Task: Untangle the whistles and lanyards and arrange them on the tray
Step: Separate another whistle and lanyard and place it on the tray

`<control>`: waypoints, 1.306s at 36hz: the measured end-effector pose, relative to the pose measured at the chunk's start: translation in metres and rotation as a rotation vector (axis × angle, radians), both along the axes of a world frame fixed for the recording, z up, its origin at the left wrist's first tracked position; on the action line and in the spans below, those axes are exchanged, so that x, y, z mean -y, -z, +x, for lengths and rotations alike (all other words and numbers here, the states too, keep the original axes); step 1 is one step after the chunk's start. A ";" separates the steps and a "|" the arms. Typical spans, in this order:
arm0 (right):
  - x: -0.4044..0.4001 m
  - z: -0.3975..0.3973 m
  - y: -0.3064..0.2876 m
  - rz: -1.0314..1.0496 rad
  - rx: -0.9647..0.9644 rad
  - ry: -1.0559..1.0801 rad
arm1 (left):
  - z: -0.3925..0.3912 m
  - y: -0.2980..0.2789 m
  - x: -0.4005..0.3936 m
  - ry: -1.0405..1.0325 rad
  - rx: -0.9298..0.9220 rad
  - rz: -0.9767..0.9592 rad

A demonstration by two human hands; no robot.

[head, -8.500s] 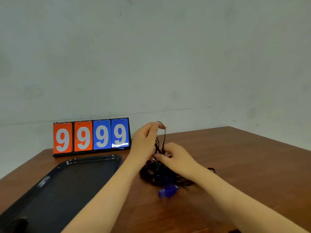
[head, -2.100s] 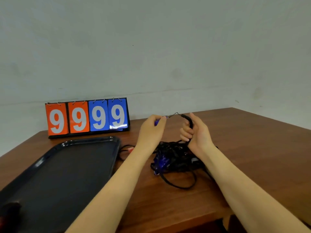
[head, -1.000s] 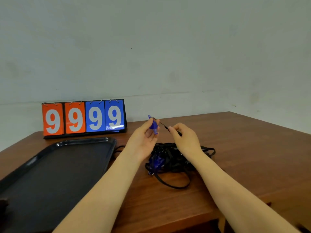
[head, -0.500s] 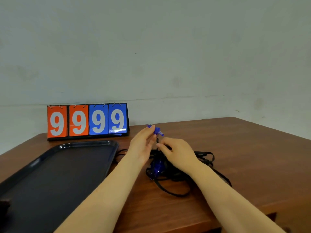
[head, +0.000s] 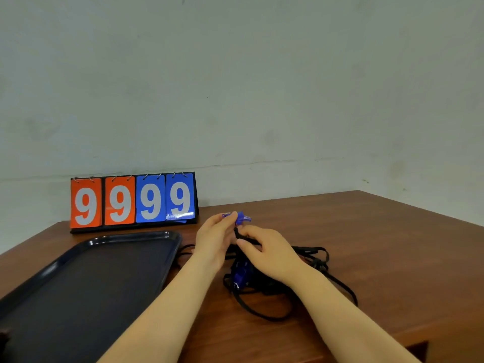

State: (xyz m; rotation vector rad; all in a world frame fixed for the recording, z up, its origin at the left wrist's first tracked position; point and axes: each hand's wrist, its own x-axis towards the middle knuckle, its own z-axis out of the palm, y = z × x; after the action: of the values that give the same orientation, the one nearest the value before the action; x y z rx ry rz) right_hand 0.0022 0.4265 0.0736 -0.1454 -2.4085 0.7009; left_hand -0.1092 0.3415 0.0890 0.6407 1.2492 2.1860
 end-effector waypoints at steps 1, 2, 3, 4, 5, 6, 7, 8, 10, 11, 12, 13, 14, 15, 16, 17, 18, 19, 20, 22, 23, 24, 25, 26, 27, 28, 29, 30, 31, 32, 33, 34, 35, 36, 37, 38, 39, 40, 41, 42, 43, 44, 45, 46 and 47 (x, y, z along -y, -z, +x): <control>0.000 0.000 -0.001 -0.043 -0.037 0.003 | 0.001 0.000 0.000 -0.002 -0.041 -0.027; 0.001 0.001 -0.003 -0.087 -0.079 0.013 | 0.002 0.000 0.000 -0.004 -0.079 -0.051; 0.001 0.002 -0.004 -0.134 -0.118 0.032 | 0.003 0.000 0.000 -0.009 -0.109 -0.066; 0.001 0.002 -0.005 -0.179 -0.152 0.052 | 0.004 0.000 0.000 -0.016 -0.140 -0.080; 0.000 0.003 -0.006 -0.215 -0.177 0.078 | 0.005 0.000 0.000 -0.031 -0.175 -0.098; -0.001 0.003 -0.007 -0.243 -0.199 0.102 | 0.005 0.000 -0.001 -0.042 -0.212 -0.117; -0.002 0.003 -0.007 -0.268 -0.219 0.126 | 0.006 -0.001 -0.001 -0.039 -0.239 -0.126; -0.003 0.003 -0.007 -0.300 -0.240 0.144 | 0.007 -0.001 -0.001 -0.025 -0.253 -0.123; -0.005 0.002 -0.007 -0.363 -0.276 0.179 | 0.009 -0.002 0.001 0.018 -0.274 -0.106; -0.005 0.001 -0.007 -0.379 -0.295 0.195 | 0.011 -0.003 0.002 0.037 -0.283 -0.101; -0.006 0.001 -0.008 -0.383 -0.315 0.206 | 0.012 -0.004 0.003 0.057 -0.288 -0.095; -0.006 0.001 -0.008 -0.383 -0.337 0.214 | 0.013 -0.005 0.005 0.081 -0.287 -0.088; -0.006 0.002 -0.009 -0.383 -0.358 0.217 | 0.013 -0.006 0.006 0.103 -0.281 -0.079; -0.007 0.003 -0.010 -0.389 -0.375 0.216 | 0.013 -0.007 0.007 0.119 -0.276 -0.074; -0.007 0.003 -0.011 -0.400 -0.386 0.210 | 0.013 -0.008 0.008 0.132 -0.270 -0.072; -0.006 0.004 -0.012 -0.414 -0.393 0.199 | 0.014 -0.009 0.009 0.145 -0.262 -0.073; -0.006 0.005 -0.013 -0.428 -0.402 0.185 | 0.014 -0.010 0.009 0.160 -0.249 -0.069; -0.005 0.006 -0.014 -0.443 -0.413 0.170 | 0.015 -0.011 0.009 0.176 -0.234 -0.063; -0.005 0.007 -0.015 -0.462 -0.426 0.156 | 0.015 -0.011 0.010 0.193 -0.215 -0.052; -0.005 0.009 -0.018 -0.515 -0.449 0.135 | 0.016 -0.013 0.011 0.233 -0.177 -0.020; -0.005 0.010 -0.020 -0.549 -0.455 0.129 | 0.016 -0.014 0.011 0.255 -0.160 -0.004; -0.006 0.011 -0.020 -0.592 -0.457 0.131 | 0.017 -0.014 0.012 0.275 -0.145 0.009; -0.008 0.012 -0.020 -0.641 -0.459 0.135 | 0.019 -0.015 0.013 0.293 -0.137 0.018; -0.010 0.011 -0.019 -0.683 -0.460 0.137 | 0.021 -0.015 0.013 0.308 -0.131 0.027; -0.011 0.010 -0.019 -0.704 -0.455 0.136 | 0.023 -0.014 0.013 0.318 -0.123 0.036; -0.012 0.009 -0.018 -0.696 -0.444 0.137 | 0.025 -0.014 0.013 0.325 -0.110 0.049; -0.011 0.008 -0.017 -0.665 -0.428 0.140 | 0.026 -0.013 0.012 0.327 -0.094 0.065; -0.010 0.007 -0.016 -0.625 -0.414 0.144 | 0.027 -0.013 0.012 0.322 -0.071 0.083; -0.009 0.007 -0.015 -0.589 -0.406 0.147 | 0.027 -0.013 0.012 0.314 -0.047 0.099; -0.009 0.006 -0.013 -0.561 -0.403 0.146 | 0.027 -0.013 0.011 0.305 -0.028 0.114; -0.009 0.005 -0.012 -0.541 -0.400 0.142 | 0.027 -0.012 0.011 0.294 -0.013 0.126; -0.009 0.004 -0.010 -0.522 -0.390 0.140 | 0.027 -0.013 0.010 0.284 -0.001 0.136; -0.010 0.004 -0.009 -0.502 -0.377 0.143 | 0.027 -0.012 0.009 0.272 0.007 0.143; -0.010 0.002 -0.008 -0.480 -0.361 0.150 | 0.027 -0.012 0.008 0.259 0.016 0.151; -0.010 0.001 -0.006 -0.456 -0.344 0.156 | 0.027 -0.012 0.007 0.245 0.029 0.160; -0.011 0.000 -0.005 -0.431 -0.327 0.162 | 0.026 -0.011 0.007 0.229 0.044 0.171; -0.010 -0.001 -0.004 -0.409 -0.311 0.165 | 0.026 -0.010 0.007 0.212 0.058 0.179; -0.010 -0.003 -0.003 -0.390 -0.294 0.166 | 0.025 -0.009 0.006 0.194 0.067 0.182; -0.010 -0.004 -0.001 -0.374 -0.275 0.165 | 0.024 -0.009 0.006 0.174 0.070 0.179; -0.011 -0.004 0.001 -0.354 -0.253 0.166 | 0.024 -0.008 0.007 0.156 0.066 0.170; -0.011 -0.005 0.002 -0.328 -0.234 0.172 | 0.023 -0.008 0.007 0.140 0.054 0.156; -0.012 -0.006 0.004 -0.298 -0.215 0.182 | 0.023 -0.007 0.007 0.127 0.035 0.140; -0.012 -0.007 0.005 -0.269 -0.196 0.192 | 0.023 -0.006 0.008 0.114 0.010 0.126; -0.013 -0.007 0.006 -0.241 -0.175 0.201 | 0.023 -0.005 0.007 0.101 -0.012 0.116; -0.013 -0.007 0.006 -0.207 -0.156 0.210 | 0.023 -0.005 0.007 0.086 -0.028 0.109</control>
State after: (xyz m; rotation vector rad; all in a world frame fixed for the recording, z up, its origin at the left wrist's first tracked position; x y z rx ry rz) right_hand -0.0053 0.4393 0.0677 -0.4067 -2.1315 0.8291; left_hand -0.0858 0.3346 0.0935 0.7579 1.1010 2.1921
